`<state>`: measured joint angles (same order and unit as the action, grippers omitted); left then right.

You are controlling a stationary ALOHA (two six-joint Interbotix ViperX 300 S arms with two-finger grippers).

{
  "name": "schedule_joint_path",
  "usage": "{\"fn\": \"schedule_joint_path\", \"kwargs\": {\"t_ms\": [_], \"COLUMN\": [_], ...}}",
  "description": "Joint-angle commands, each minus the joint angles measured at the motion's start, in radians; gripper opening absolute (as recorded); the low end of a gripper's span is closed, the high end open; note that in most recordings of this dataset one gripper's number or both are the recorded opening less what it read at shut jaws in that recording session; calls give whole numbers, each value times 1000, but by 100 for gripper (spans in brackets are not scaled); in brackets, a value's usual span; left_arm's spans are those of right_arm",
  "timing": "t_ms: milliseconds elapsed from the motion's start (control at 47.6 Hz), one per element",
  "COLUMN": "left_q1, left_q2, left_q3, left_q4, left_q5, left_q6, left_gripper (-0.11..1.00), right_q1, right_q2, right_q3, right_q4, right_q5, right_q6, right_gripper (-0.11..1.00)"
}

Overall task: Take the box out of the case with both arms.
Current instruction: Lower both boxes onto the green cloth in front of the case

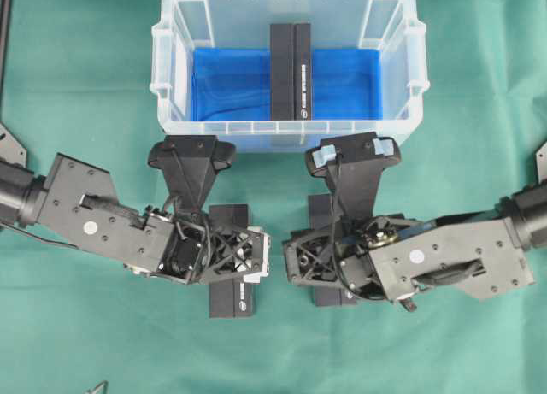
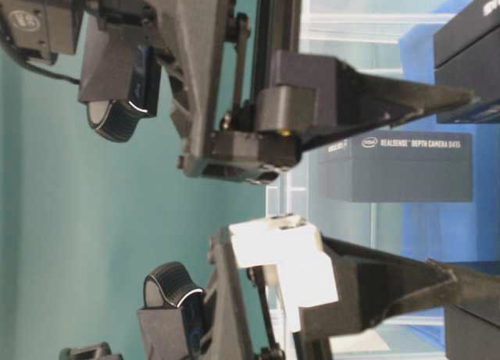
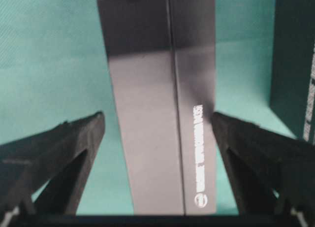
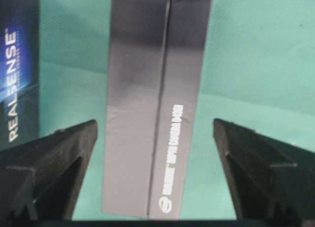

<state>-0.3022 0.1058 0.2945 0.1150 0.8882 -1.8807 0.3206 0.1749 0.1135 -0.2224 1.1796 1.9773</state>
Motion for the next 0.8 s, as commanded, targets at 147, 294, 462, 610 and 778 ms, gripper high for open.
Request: {"fn": "schedule_joint_path", "kwargs": {"t_ms": [147,294,462,610,778], "left_q1": [-2,2,0,2,25], "left_q2": [-31,-34,-38,-55,-69], "left_q3": [-31,-69,-147,-225,-344], "left_q4": [0,0,8,34,35], "left_q5": [-5,29,138,227,356], "left_q6": [-6,-5,-3,12,98], "left_gripper": [89,88,86,86,86], "right_q1": [9,9,9,9,9], "right_q2": [-35,-60,-103,-143,-181], "right_q3": [-12,-17,-37,-72,-149], "right_q4": [-2,-2,-3,-15,-43], "right_q5": [-2,2,44,109,215], "right_q6": [3,2,-2,-37,-101], "right_gripper": [94,93,92,90,90]}}
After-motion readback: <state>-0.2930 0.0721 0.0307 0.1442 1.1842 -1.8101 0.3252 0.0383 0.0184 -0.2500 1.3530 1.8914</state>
